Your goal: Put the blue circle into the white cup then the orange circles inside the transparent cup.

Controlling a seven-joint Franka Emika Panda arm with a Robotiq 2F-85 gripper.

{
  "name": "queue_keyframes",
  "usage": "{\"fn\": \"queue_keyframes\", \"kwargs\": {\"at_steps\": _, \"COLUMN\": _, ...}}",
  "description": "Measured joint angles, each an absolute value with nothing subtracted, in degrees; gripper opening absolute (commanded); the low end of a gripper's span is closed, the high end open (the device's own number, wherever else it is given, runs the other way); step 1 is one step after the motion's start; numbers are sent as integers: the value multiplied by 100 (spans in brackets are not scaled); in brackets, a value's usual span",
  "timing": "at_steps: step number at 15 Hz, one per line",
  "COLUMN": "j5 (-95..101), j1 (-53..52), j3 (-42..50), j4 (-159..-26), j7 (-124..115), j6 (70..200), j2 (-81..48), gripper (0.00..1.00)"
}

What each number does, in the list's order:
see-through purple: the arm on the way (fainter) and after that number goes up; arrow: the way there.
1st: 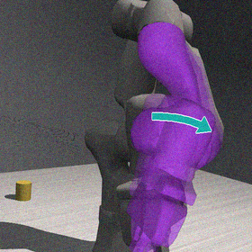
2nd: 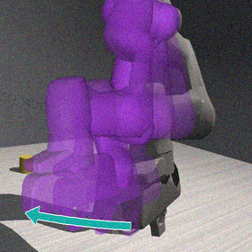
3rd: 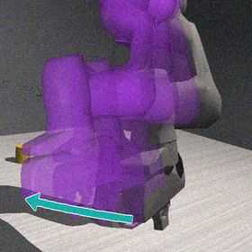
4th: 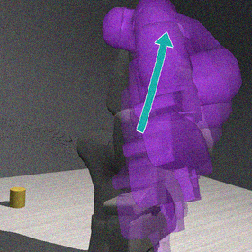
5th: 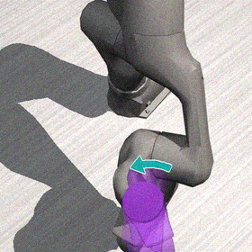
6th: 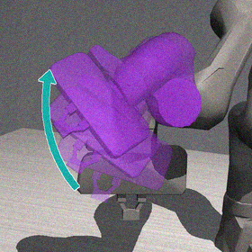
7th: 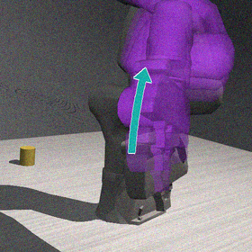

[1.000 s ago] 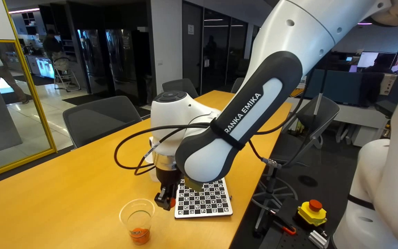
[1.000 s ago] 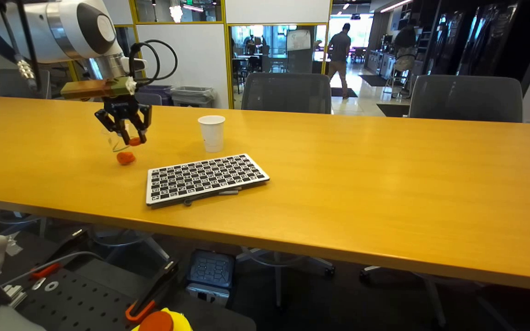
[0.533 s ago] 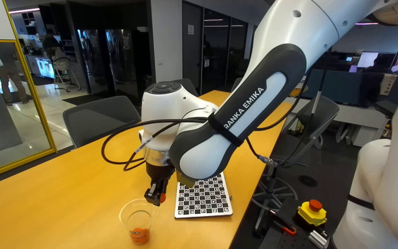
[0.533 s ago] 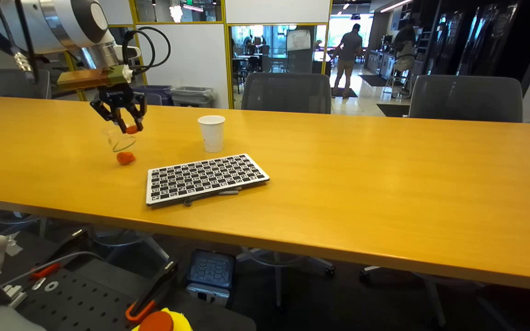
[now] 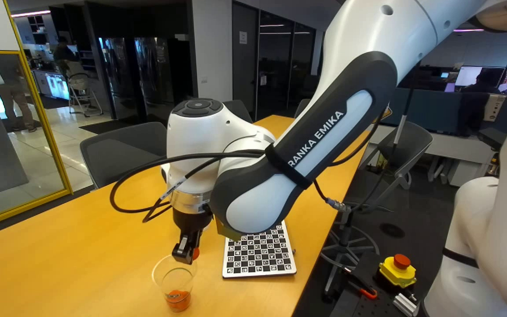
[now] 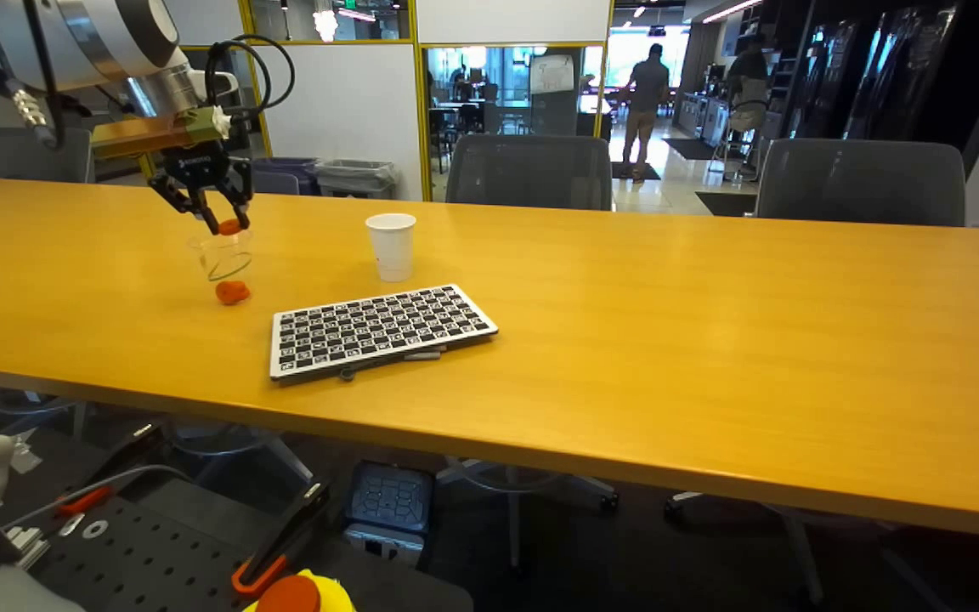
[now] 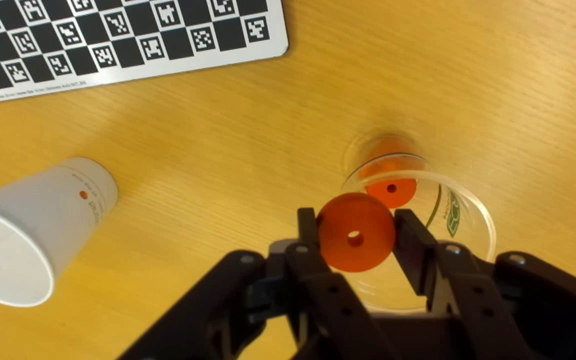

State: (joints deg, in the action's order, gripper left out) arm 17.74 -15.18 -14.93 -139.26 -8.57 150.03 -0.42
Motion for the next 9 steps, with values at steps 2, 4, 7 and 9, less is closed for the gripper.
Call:
{"fn": "queue_keyframes", "kwargs": {"at_steps": 2, "j5": 1758, "j1": -1560, "j3": -1529, "j4": -13906, "j7": -749, "j6": 15015, "j2": -48, "gripper": 25}}
{"fn": "queue_keyframes", "kwargs": {"at_steps": 4, "j5": 1694, "j1": -1592, "j3": -1557, "j4": -13890, "j7": -573, "j6": 15031, "j2": -67, "gripper": 25}}
{"fn": "queue_keyframes", "kwargs": {"at_steps": 7, "j5": 1610, "j1": -1603, "j3": -1577, "j4": -13880, "j7": -300, "j6": 15096, "j2": -107, "gripper": 25}}
{"fn": "queue_keyframes", "kwargs": {"at_steps": 9, "j5": 1524, "j1": -1603, "j3": -1577, "j4": -13850, "j7": -140, "j6": 15101, "j2": -142, "gripper": 25}}
